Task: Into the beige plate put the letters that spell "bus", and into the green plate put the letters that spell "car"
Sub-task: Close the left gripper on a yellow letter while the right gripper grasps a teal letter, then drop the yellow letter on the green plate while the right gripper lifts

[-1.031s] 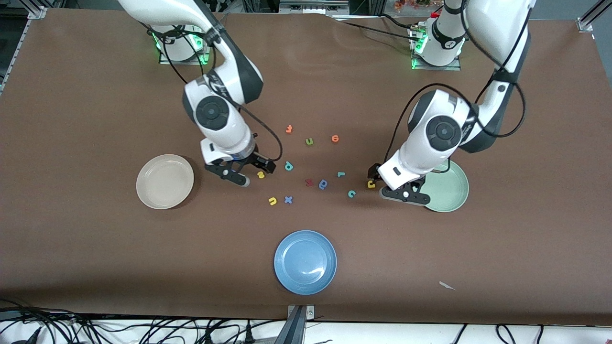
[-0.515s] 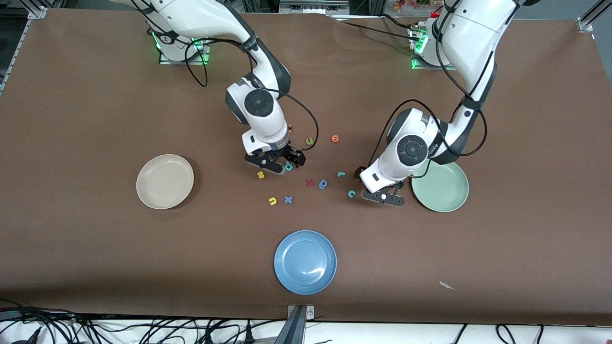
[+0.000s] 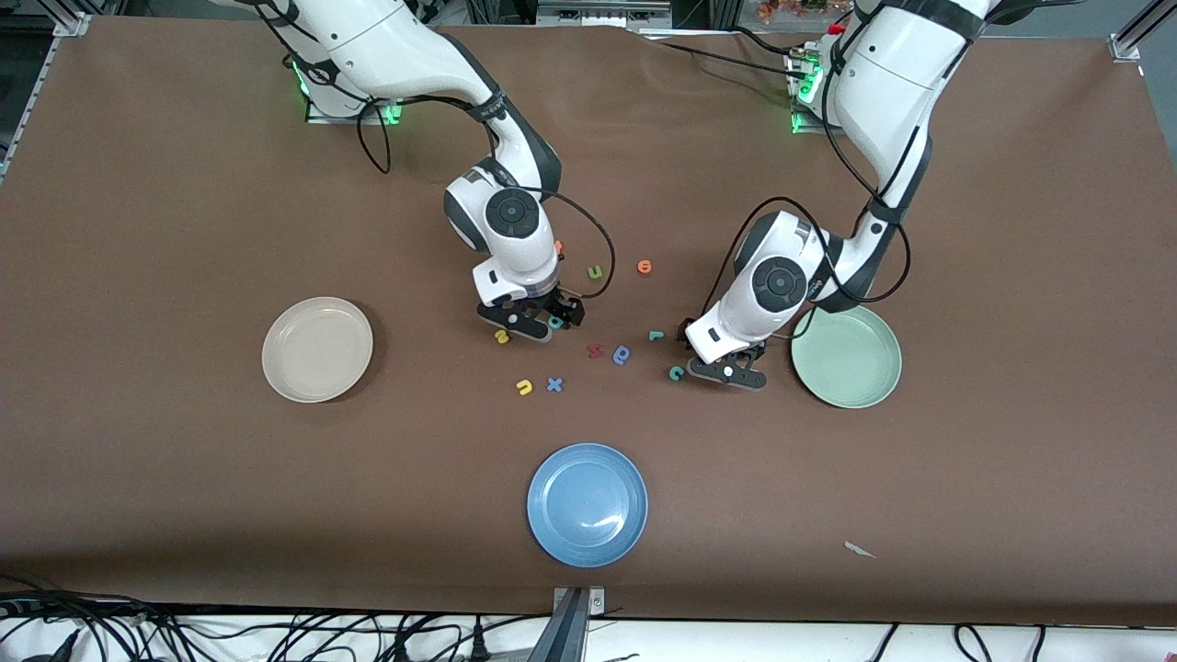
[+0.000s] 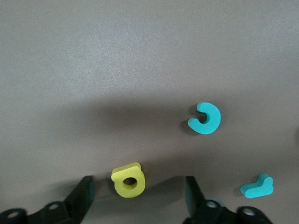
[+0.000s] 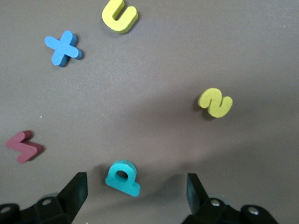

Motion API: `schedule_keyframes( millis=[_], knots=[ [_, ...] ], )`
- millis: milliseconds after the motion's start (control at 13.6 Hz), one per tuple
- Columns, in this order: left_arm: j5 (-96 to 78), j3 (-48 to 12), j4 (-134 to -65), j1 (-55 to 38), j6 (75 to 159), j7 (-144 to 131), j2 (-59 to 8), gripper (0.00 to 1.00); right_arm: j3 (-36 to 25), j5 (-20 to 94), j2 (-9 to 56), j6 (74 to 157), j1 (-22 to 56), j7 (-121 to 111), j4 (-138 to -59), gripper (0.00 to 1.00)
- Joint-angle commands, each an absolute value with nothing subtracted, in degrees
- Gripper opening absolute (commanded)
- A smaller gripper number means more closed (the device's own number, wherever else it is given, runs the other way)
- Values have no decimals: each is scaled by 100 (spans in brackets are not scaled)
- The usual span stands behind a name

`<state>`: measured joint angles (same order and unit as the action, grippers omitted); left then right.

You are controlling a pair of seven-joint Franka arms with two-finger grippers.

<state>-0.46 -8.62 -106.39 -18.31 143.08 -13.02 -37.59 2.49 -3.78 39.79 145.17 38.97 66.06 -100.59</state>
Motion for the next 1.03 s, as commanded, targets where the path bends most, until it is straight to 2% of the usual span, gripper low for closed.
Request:
schedule_keyframes(
  millis=[0,147,368,589,810,957],
  knots=[
    [-79,-835,-10696,-1863,14361,-1231,-3700,48,229,-404,4218,14537,3946,6583,-9738,91],
    [-79,-835,-10696,-1863,14361,-1222,-3700,31,229,-404,4280,14537,3946,6566,-9712,87],
    [-70,-835,-10696,-1854,14361,-1222,-3700,20,229,-369,4350,14520,3964,6574,-9598,74],
    [-79,-835,-10679,-1837,14169,-1248,-3499,17,229,-273,4351,14502,3973,6583,-9554,66],
    [-70,-791,-10617,-1653,13011,-1013,-2938,17,229,-220,4307,14493,3999,6583,-9571,60],
    [-70,-686,-10643,-1451,12553,-452,-2725,16,229,-237,4315,14493,3999,6557,-9589,53]
  ],
)
